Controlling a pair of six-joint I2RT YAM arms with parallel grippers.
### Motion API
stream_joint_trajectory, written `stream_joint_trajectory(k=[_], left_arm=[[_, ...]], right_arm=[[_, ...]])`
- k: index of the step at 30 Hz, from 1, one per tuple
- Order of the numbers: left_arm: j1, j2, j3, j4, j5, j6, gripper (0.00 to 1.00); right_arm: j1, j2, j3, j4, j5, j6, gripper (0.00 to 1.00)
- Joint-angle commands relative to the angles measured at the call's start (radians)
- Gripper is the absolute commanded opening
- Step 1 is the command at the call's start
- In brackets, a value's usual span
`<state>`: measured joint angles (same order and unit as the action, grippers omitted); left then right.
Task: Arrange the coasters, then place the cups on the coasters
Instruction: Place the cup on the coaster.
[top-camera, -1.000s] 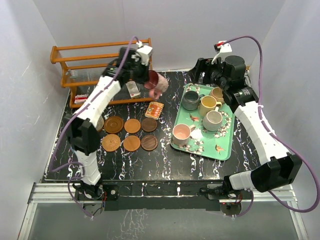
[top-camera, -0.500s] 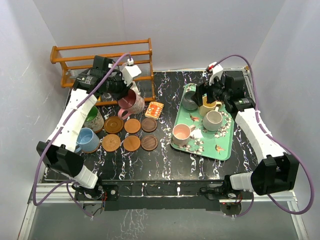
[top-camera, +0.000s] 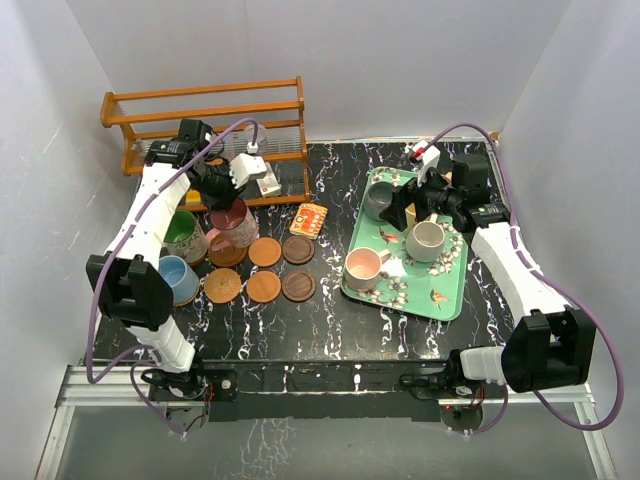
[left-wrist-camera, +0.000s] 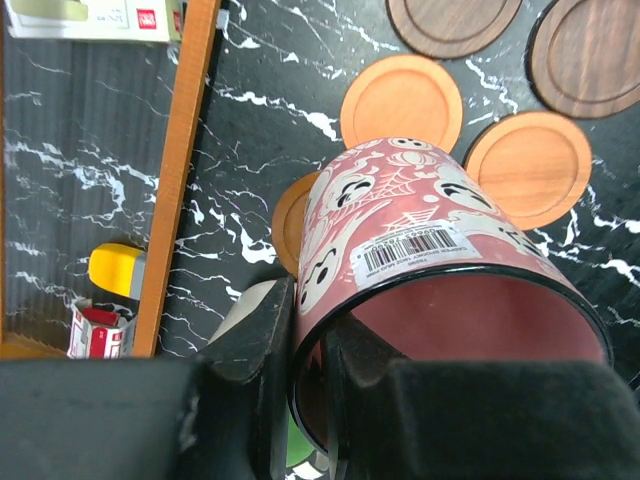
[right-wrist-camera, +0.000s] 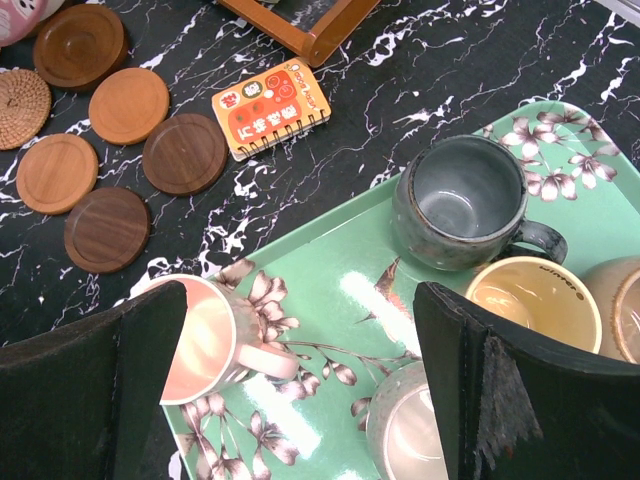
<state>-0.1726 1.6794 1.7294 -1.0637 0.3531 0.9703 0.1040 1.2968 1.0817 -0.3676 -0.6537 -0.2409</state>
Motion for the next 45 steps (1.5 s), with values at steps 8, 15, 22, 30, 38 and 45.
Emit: stream_joint_trajectory(k=[8,15,22,30,38,45], left_arm=[[0.097,0.088,-0.017,-0.029,0.094,0.156,0.00],[0.121,0.147,-0.020,-0.036,0.085,0.194,0.00],[0.128,0.198,-0.007,-0.062,0.072,0.220,0.00],[0.131,0.237,0.009,-0.074,0.045,0.238,0.00],[0.131,0.268,0.029,-0.091,0.026,0.248,0.00],[0.131,0.270,0.033,-0.082,0.011,0.251,0.00]], right_arm=[[-0.011,-0.046,-0.014,0.017,-0.060,-0.037,0.98],[-0.016,-0.042,-0.019,0.016,-0.066,-0.038,0.98],[-0.018,-0.040,-0.021,0.012,-0.072,-0.042,0.98],[-0.023,-0.036,-0.021,0.009,-0.077,-0.046,0.98],[-0.023,-0.034,-0.023,0.007,-0.081,-0.051,0.98],[-0.025,-0.031,-0.023,0.006,-0.083,-0.052,0.98]])
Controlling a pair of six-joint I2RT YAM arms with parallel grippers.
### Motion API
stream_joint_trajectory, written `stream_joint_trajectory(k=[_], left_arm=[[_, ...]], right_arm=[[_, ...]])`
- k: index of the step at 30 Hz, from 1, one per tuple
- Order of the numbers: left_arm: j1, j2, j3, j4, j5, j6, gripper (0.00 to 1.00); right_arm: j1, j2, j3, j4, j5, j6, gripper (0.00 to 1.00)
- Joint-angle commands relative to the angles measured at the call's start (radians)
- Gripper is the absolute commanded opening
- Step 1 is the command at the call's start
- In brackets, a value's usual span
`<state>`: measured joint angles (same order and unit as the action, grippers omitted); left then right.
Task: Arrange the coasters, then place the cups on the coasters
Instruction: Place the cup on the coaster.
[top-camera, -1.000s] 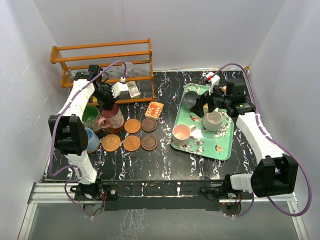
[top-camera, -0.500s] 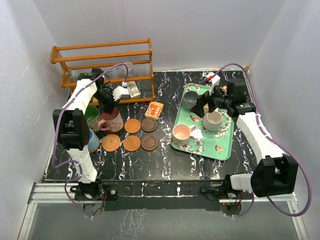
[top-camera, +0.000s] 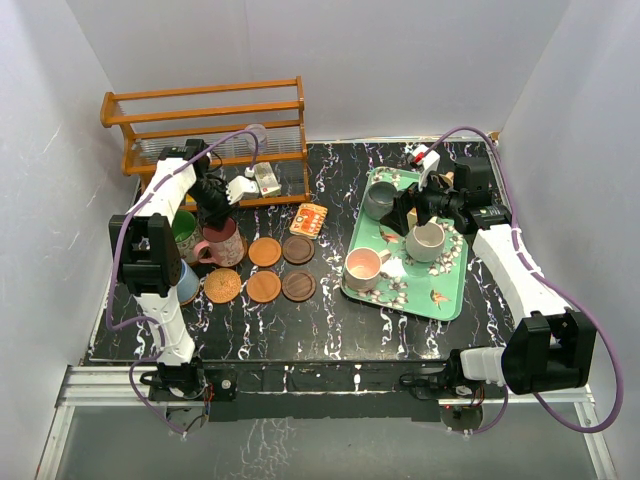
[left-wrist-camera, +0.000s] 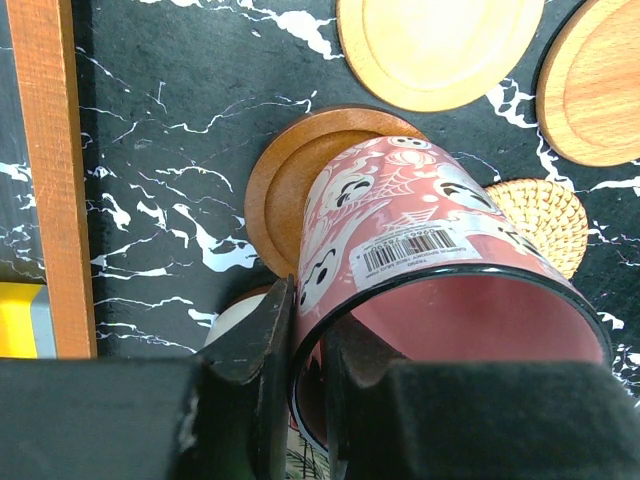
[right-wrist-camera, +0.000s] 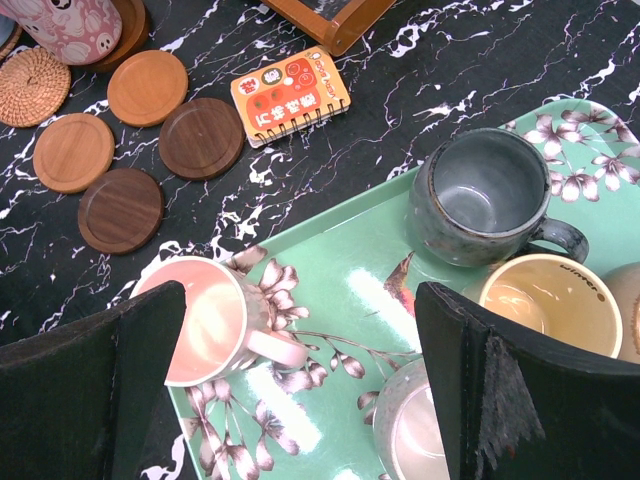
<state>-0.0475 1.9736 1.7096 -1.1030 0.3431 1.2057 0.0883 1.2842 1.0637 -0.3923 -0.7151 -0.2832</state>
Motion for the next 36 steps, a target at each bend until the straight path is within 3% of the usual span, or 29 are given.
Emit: stream_joint_trajectory(k=[1,36], left_arm=[[0.006,-0.025,0.053,-0.040,0.021,0.016,0.00],[0.005,-0.011,0.007,-0.013,0.013,0.031,0.00]], right_arm=[[-0.009,-0.017,-0.005,0.030,-0.022,-0.009,0.99],[-0.018,-0.004,-0.005,0.019,-0.033,-0.020,0.98]])
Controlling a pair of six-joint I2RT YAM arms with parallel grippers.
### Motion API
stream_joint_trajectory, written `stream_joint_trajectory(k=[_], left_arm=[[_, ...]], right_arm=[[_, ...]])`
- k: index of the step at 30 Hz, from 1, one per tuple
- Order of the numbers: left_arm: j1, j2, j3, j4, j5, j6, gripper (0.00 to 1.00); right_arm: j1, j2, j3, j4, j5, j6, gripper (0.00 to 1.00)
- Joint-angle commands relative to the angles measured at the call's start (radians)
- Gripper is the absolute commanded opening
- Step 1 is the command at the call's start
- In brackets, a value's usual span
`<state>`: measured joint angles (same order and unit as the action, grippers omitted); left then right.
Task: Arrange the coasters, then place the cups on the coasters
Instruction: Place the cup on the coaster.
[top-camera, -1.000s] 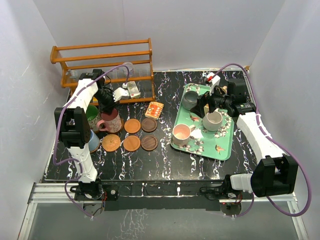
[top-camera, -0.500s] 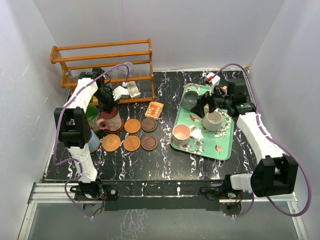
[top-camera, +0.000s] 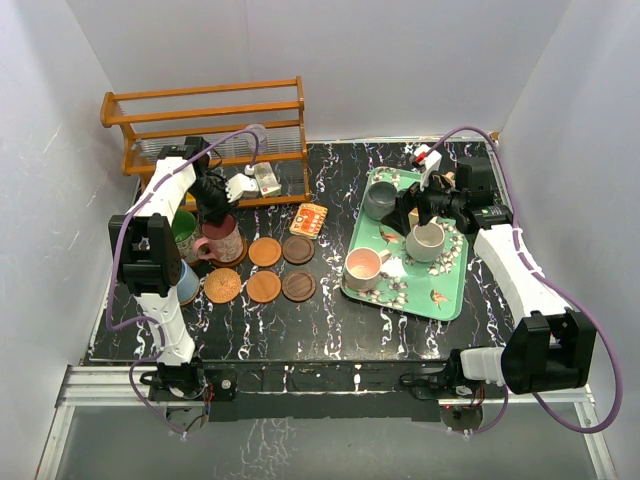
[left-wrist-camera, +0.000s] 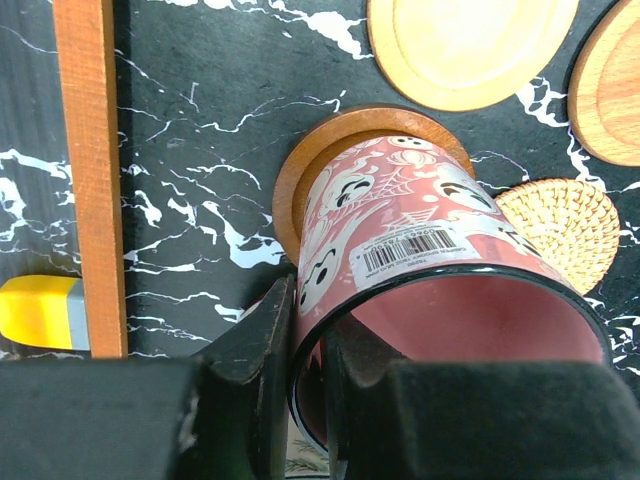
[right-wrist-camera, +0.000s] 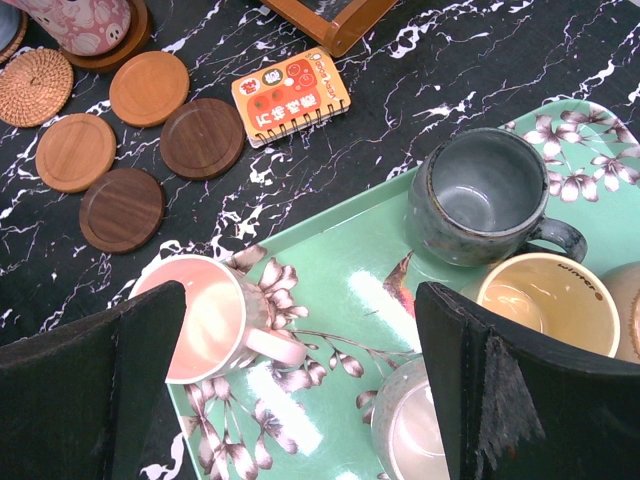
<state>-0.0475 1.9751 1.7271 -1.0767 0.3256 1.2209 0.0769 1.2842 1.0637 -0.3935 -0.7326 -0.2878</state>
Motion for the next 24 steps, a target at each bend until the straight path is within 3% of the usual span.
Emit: stream_joint_trajectory(k=[1,24], left_arm=[[0.006,-0.011,-0.013,-0.042,0.029,0.016,0.00],[0.006,-0.008,0.030,-0.034,0.022,0.015,0.00]], right_arm=[[-0.005,-0.003,-0.005,0.019,-0.016,-0.016,0.98],[-0.012,-0.004,-0.006,0.018,-0.021,-0.017,0.98]])
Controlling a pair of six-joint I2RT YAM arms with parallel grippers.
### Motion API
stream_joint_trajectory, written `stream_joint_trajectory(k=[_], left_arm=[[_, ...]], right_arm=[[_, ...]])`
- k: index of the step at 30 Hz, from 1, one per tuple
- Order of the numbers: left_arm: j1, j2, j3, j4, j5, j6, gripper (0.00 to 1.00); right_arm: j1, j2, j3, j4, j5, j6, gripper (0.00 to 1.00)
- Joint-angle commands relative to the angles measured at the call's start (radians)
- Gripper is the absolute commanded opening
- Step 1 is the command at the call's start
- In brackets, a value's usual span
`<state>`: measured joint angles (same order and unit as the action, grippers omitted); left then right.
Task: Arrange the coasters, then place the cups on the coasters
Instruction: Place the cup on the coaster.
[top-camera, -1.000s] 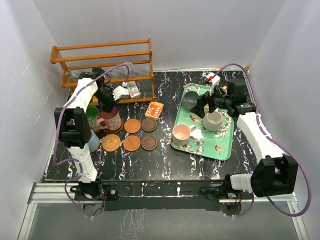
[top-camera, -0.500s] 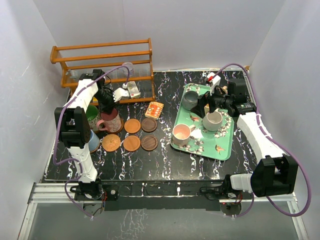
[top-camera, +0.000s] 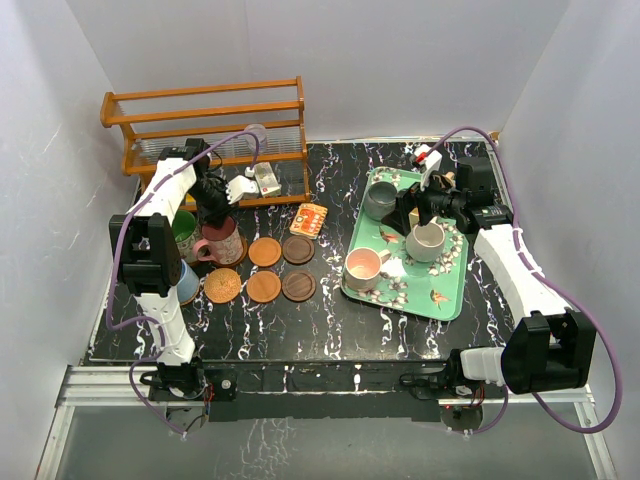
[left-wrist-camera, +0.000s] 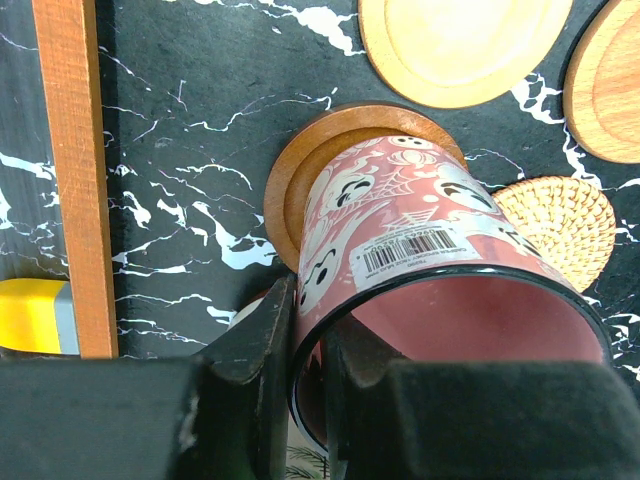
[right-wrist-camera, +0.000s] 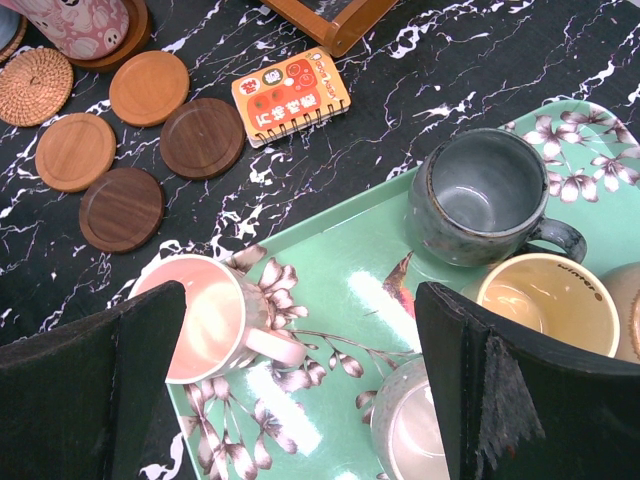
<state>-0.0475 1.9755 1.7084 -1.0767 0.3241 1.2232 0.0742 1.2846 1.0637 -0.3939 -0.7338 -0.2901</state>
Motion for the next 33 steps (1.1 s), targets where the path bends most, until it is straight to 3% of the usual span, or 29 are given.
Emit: stream_joint_trajectory(k=[1,21,33], left_arm=[[0.006,-0.009,0.049,-0.035,0.024,0.013,0.00],[0.006,-0.033,0.018,-0.013,0.022,0.028,0.00],[0.005,-0.039,-0.001,-0.014,0.014,0.027,0.10]], right_arm=[[-0.009,-0.003,-0.007,0.019,-0.019,-0.015,0.98],[-0.010,0.010,-0.004,0.010,-0.024,-0.021,0.98],[-0.011,0.012,-0.002,0.006,-0.024,-0.023,0.98]])
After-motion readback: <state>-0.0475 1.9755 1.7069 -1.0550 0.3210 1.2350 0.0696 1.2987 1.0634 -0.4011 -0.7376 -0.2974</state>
